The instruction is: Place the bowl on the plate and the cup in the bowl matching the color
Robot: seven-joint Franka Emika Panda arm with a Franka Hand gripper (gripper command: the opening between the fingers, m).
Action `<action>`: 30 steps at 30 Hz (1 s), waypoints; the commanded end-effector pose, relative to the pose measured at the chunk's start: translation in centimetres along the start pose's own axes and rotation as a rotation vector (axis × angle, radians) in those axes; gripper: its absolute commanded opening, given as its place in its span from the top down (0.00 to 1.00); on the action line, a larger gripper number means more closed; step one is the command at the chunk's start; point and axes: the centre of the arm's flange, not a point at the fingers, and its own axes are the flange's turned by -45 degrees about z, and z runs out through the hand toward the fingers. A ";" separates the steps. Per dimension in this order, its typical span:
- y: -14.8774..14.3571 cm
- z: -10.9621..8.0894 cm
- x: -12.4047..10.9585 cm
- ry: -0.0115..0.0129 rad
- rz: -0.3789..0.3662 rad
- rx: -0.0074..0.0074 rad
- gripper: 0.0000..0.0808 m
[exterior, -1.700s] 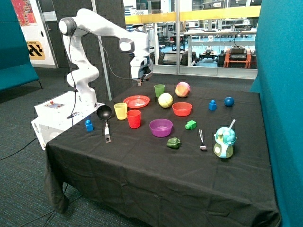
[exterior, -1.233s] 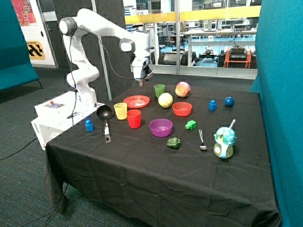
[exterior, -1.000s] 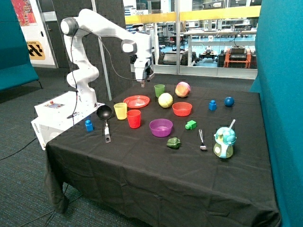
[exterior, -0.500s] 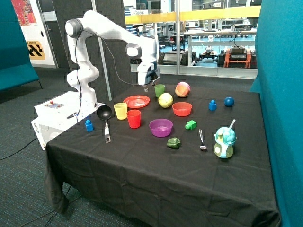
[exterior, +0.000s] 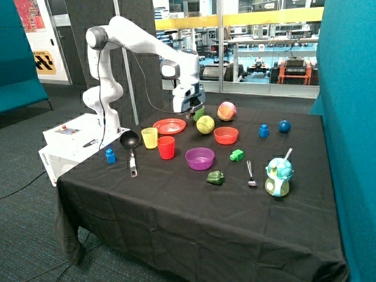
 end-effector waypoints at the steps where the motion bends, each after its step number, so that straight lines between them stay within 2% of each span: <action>1: 0.3 1.1 2.8 -0.0020 0.041 -0.0012 0.55; 16: -0.6 2.8 5.9 -0.0019 0.075 -0.0013 0.46; 24: -2.1 2.4 8.0 -0.0020 0.049 -0.0012 0.36; 30: -3.9 2.4 9.6 -0.0020 0.030 -0.0012 0.36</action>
